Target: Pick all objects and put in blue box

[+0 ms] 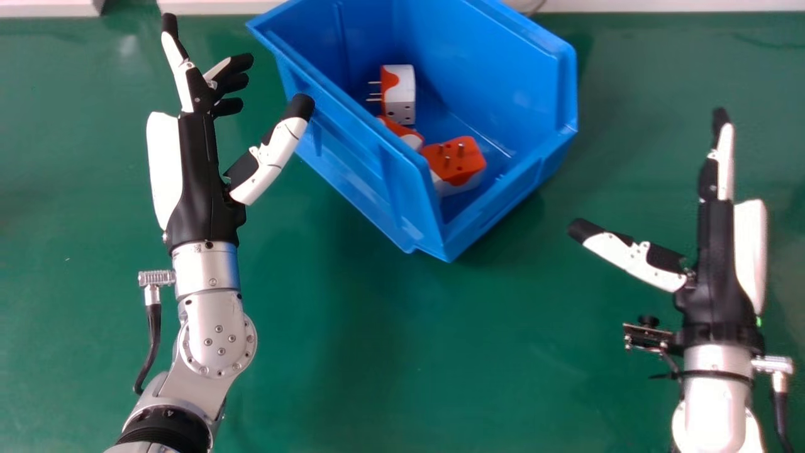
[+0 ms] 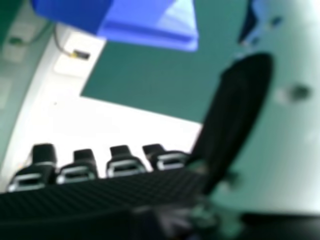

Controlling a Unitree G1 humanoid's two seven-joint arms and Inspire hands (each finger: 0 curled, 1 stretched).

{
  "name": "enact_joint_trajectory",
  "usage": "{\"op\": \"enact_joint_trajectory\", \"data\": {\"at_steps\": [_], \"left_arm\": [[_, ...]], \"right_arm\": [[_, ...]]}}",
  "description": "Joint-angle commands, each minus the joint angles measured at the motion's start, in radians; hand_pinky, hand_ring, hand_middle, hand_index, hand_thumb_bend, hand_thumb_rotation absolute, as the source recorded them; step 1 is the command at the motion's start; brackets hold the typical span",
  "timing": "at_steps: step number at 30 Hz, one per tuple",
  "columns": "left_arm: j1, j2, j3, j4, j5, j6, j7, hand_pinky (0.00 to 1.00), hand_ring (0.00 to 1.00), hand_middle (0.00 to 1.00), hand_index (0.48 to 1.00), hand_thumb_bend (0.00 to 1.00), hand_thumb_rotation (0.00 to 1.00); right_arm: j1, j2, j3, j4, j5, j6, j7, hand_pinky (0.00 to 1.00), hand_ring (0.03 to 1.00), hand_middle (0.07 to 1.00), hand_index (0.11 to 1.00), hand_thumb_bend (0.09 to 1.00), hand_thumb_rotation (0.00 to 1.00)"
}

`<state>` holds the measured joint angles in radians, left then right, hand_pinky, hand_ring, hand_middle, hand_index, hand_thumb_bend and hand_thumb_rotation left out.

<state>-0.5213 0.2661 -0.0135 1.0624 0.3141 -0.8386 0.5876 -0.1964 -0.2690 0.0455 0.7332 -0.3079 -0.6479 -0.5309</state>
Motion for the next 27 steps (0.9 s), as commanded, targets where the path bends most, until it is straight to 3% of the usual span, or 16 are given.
{"op": "enact_joint_trajectory", "data": {"at_steps": [1, 7, 11, 17, 22, 24, 27], "left_arm": [[0.000, 0.020, 0.006, -0.025, 0.003, -0.010, -0.005, 0.73, 0.78, 0.80, 0.815, 0.75, 0.60], [0.010, 0.018, 0.000, -0.039, 0.012, -0.001, 0.004, 0.73, 0.78, 0.79, 0.813, 0.75, 0.60], [0.015, 0.019, 0.002, -0.047, 0.013, -0.002, 0.011, 0.72, 0.78, 0.79, 0.813, 0.75, 0.60], [0.008, 0.012, 0.004, -0.042, 0.003, -0.006, 0.001, 0.72, 0.78, 0.79, 0.812, 0.75, 0.61], [0.028, 0.023, 0.013, -0.050, -0.013, -0.021, -0.024, 0.73, 0.78, 0.79, 0.812, 0.75, 0.60], [0.039, 0.028, 0.020, -0.057, -0.017, -0.024, -0.029, 0.73, 0.78, 0.79, 0.812, 0.75, 0.60], [0.043, 0.026, 0.029, -0.066, -0.015, -0.017, -0.026, 0.73, 0.78, 0.80, 0.812, 0.74, 0.60]], "right_arm": [[0.017, -0.002, -0.011, -0.043, -0.007, 0.010, 0.006, 0.82, 0.997, 1.000, 1.000, 0.874, 0.86], [0.014, -0.015, -0.017, -0.038, -0.037, 0.029, 0.011, 0.78, 0.969, 1.000, 1.000, 0.893, 0.87], [0.014, -0.011, -0.021, -0.039, -0.033, 0.024, 0.023, 0.78, 0.968, 1.000, 1.000, 0.895, 0.87], [0.025, -0.004, -0.026, -0.061, -0.044, 0.028, 0.018, 0.78, 0.967, 1.000, 1.000, 0.904, 0.87], [0.005, 0.007, -0.024, -0.041, -0.035, 0.021, 0.030, 0.79, 0.973, 1.000, 1.000, 0.907, 0.88], [-0.005, 0.012, -0.022, -0.030, -0.031, 0.015, 0.038, 0.80, 0.978, 1.000, 1.000, 0.905, 0.88], [-0.006, 0.010, -0.023, -0.019, -0.033, 0.000, 0.045, 0.80, 0.981, 1.000, 1.000, 0.911, 0.88]]}}
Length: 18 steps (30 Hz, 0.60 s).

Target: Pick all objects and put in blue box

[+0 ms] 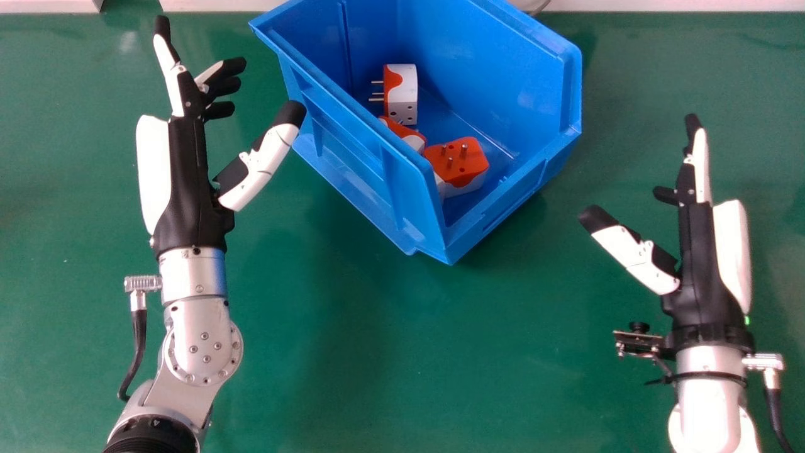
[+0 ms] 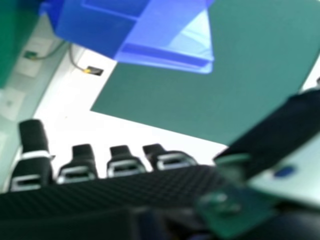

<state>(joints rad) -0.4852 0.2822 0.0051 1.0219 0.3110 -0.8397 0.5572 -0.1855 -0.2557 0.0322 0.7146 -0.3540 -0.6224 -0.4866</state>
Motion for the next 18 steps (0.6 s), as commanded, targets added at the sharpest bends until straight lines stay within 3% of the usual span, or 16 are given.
{"op": "enact_joint_trajectory", "data": {"at_steps": [1, 4, 6, 8, 12, 15, 18], "left_arm": [[0.007, 0.004, 0.009, -0.030, -0.005, -0.010, 0.009, 0.73, 0.78, 0.80, 0.812, 0.74, 0.60], [0.013, -0.002, 0.005, -0.044, 0.009, -0.005, 0.018, 0.73, 0.78, 0.80, 0.812, 0.74, 0.60], [0.019, 0.007, 0.010, -0.046, 0.003, -0.011, 0.013, 0.73, 0.78, 0.80, 0.813, 0.74, 0.60], [0.019, 0.011, 0.014, -0.044, 0.001, -0.010, 0.014, 0.73, 0.78, 0.80, 0.813, 0.74, 0.60], [0.011, -0.002, 0.007, -0.043, 0.013, 0.000, 0.029, 0.73, 0.78, 0.79, 0.812, 0.75, 0.60], [0.016, 0.006, 0.006, -0.047, 0.010, -0.009, 0.013, 0.73, 0.78, 0.80, 0.815, 0.75, 0.60], [0.013, 0.007, 0.010, -0.038, 0.010, -0.013, 0.022, 0.73, 0.78, 0.79, 0.815, 0.75, 0.60]], "right_arm": [[-0.015, -0.008, -0.011, 0.001, 0.014, -0.031, 0.004, 0.80, 0.981, 1.000, 1.000, 0.913, 0.88], [-0.019, -0.012, -0.018, 0.009, 0.020, -0.039, 0.012, 0.80, 0.981, 1.000, 1.000, 0.913, 0.88], [-0.023, -0.005, -0.017, 0.008, 0.014, -0.031, 0.006, 0.81, 0.982, 1.000, 1.000, 0.911, 0.88], [-0.022, -0.004, -0.014, 0.005, 0.003, -0.028, 0.000, 0.81, 0.984, 1.000, 1.000, 0.909, 0.88], [-0.011, -0.014, -0.017, -0.006, 0.008, -0.036, 0.012, 0.80, 0.985, 1.000, 1.000, 0.897, 0.87], [-0.013, -0.009, -0.021, -0.005, 0.017, -0.033, 0.016, 0.80, 0.985, 1.000, 1.000, 0.896, 0.87], [-0.016, -0.003, -0.019, -0.001, 0.013, -0.036, 0.013, 0.81, 0.985, 1.000, 1.000, 0.897, 0.87]]}}
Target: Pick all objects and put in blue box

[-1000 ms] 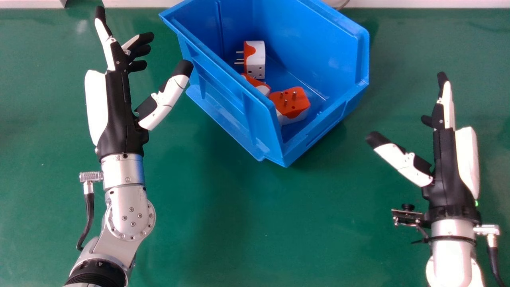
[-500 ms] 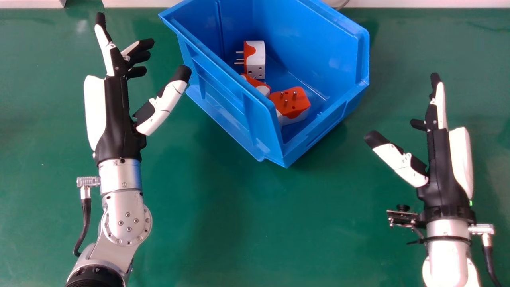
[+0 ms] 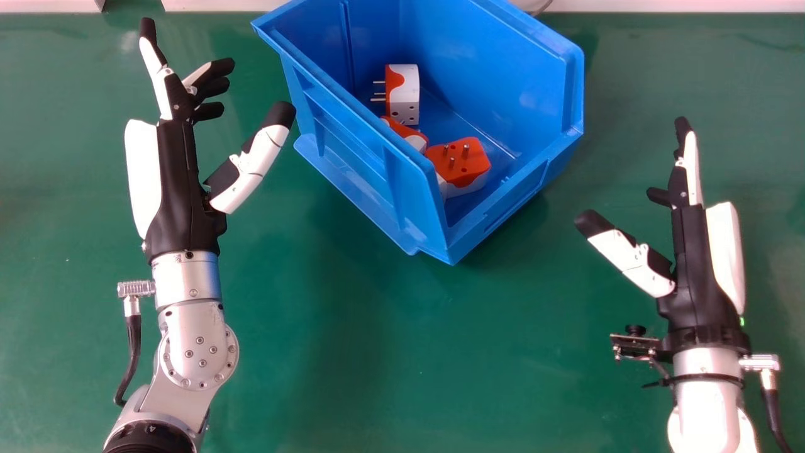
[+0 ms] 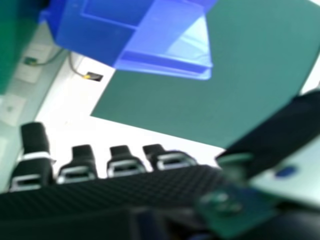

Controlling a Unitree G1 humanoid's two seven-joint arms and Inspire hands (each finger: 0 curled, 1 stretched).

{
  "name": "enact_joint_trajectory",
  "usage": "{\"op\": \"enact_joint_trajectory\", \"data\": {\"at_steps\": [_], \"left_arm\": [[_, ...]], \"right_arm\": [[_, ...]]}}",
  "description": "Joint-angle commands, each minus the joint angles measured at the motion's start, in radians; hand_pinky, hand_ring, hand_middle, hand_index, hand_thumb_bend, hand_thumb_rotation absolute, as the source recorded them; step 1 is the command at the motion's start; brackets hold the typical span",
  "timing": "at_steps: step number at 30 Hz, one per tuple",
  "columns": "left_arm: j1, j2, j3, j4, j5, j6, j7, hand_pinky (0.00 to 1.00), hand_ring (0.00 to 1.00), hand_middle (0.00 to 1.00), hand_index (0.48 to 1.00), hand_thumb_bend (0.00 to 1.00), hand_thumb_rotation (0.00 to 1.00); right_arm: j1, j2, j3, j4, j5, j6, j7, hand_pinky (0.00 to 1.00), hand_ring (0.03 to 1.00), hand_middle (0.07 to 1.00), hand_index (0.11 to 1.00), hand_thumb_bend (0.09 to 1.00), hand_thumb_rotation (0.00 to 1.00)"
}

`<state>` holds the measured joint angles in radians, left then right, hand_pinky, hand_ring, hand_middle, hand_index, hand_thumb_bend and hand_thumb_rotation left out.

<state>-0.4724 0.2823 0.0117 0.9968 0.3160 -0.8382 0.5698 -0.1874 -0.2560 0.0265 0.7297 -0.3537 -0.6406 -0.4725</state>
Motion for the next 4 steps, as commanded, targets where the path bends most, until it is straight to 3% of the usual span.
{"op": "enact_joint_trajectory", "data": {"at_steps": [1, 4], "left_arm": [[0.000, 0.006, 0.001, -0.011, 0.010, -0.015, 0.014, 0.73, 0.78, 0.79, 0.815, 0.75, 0.60], [-0.001, 0.005, -0.002, -0.011, 0.016, -0.015, 0.020, 0.73, 0.78, 0.79, 0.814, 0.75, 0.60]], "right_arm": [[-0.017, -0.004, -0.014, -0.009, 0.015, -0.021, 0.000, 0.81, 0.985, 1.000, 1.000, 0.897, 0.87], [-0.018, -0.005, -0.017, -0.004, 0.019, -0.023, 0.003, 0.81, 0.985, 1.000, 1.000, 0.895, 0.87]]}}
